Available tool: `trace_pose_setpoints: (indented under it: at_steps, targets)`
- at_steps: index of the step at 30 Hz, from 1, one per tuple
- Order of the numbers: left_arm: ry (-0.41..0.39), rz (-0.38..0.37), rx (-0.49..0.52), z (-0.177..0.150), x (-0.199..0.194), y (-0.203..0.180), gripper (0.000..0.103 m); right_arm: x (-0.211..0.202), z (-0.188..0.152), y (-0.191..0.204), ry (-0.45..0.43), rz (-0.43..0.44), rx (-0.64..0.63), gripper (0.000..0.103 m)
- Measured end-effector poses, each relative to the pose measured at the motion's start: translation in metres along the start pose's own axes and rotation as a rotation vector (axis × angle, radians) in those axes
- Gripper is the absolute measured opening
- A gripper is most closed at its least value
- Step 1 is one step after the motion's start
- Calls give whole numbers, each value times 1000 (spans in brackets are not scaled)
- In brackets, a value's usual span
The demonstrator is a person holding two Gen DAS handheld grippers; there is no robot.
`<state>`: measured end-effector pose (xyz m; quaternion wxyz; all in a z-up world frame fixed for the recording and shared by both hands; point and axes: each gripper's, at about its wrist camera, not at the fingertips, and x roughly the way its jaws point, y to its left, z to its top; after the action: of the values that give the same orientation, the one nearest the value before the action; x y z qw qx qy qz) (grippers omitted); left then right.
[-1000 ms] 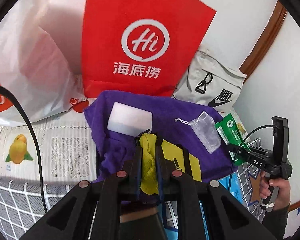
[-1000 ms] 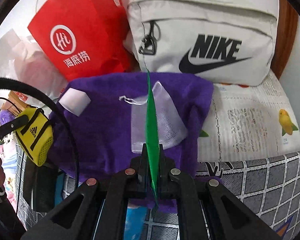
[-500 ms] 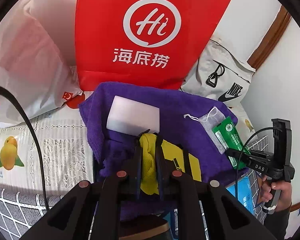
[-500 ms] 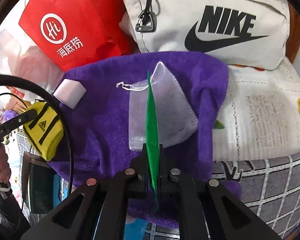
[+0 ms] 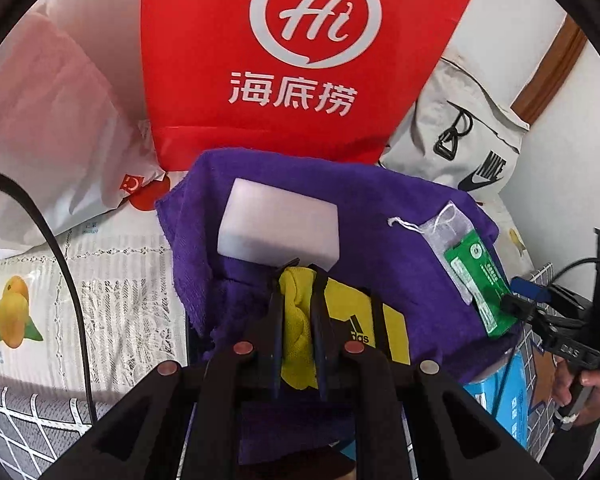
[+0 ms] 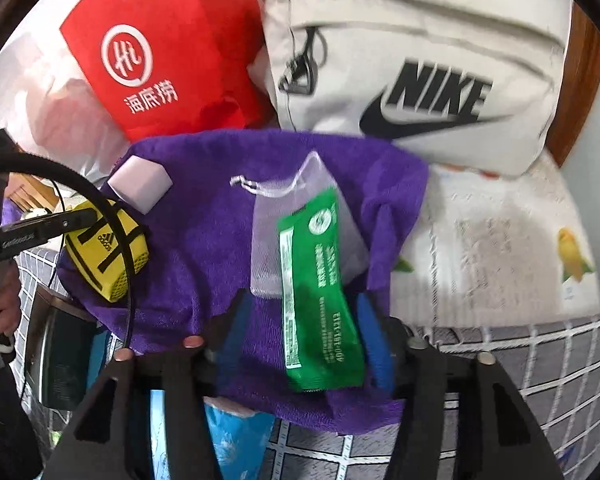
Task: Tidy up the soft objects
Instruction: 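Open the left gripper over the towel while the right gripper releases the green packet beside it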
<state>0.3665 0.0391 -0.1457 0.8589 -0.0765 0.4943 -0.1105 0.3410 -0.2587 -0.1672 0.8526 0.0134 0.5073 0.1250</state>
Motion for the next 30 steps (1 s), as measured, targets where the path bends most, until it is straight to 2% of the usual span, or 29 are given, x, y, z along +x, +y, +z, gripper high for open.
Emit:
trace_pose_setpoints:
  at_steps: [11,13,15,16,19,25,30]
  targets:
    - [7,45,4,4,6,3,16,-50,-10,15,-89,-20,-46,57]
    - [5,41,-6,5,4,3,27,-56,-13,18,-97,-20,-57,58]
    - [8,46,-10,6,1,2,61,-64,-17,21,-105,-28,-63,59]
    - [6,63,-15,6,-2,2,64,-66,-19,22,-107,-30,-66,59]
    - [-38,79,-5,5,-19,0,64,-73,-26,25,-113,-30,-69,59]
    - [-55,108,37,-6,-49,-11,64,-92,-49,37,-121,-18,-69,59]
    - [-72,109,59,-28,-78,-18,64,-116,-73,48,-141,-14,-71,59]
